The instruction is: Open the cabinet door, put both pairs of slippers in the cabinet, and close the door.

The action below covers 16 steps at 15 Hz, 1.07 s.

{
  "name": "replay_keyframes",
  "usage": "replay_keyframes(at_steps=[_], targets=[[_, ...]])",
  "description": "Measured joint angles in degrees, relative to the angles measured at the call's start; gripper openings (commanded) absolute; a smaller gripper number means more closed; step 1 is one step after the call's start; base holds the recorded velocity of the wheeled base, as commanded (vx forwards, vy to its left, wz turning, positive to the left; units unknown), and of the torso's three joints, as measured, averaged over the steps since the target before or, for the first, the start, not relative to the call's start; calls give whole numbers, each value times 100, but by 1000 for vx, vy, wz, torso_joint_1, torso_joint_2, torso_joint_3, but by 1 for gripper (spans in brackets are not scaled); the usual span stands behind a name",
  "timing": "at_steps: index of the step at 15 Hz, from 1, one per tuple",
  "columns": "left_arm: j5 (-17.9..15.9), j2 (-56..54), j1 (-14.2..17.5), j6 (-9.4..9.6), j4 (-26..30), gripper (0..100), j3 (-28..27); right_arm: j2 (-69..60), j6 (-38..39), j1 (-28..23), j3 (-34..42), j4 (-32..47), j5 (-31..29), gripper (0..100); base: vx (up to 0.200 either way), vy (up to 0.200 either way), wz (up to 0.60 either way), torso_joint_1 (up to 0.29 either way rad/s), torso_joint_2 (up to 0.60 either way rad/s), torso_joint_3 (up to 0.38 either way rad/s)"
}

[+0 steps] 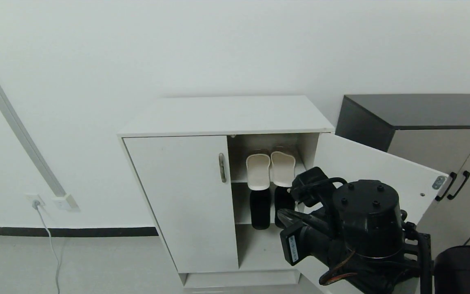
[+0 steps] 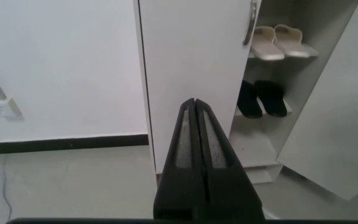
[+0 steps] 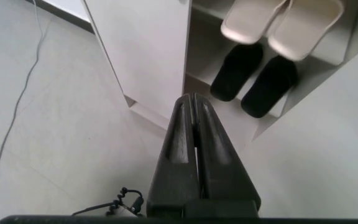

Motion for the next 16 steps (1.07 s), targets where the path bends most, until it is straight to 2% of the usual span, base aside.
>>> replay_keyframes(at_steps=[16], targets=[[-11, 0, 1, 6, 0, 0, 0, -16, -2, -20, 39, -2, 17, 0, 0, 0, 0, 227, -536, -313]])
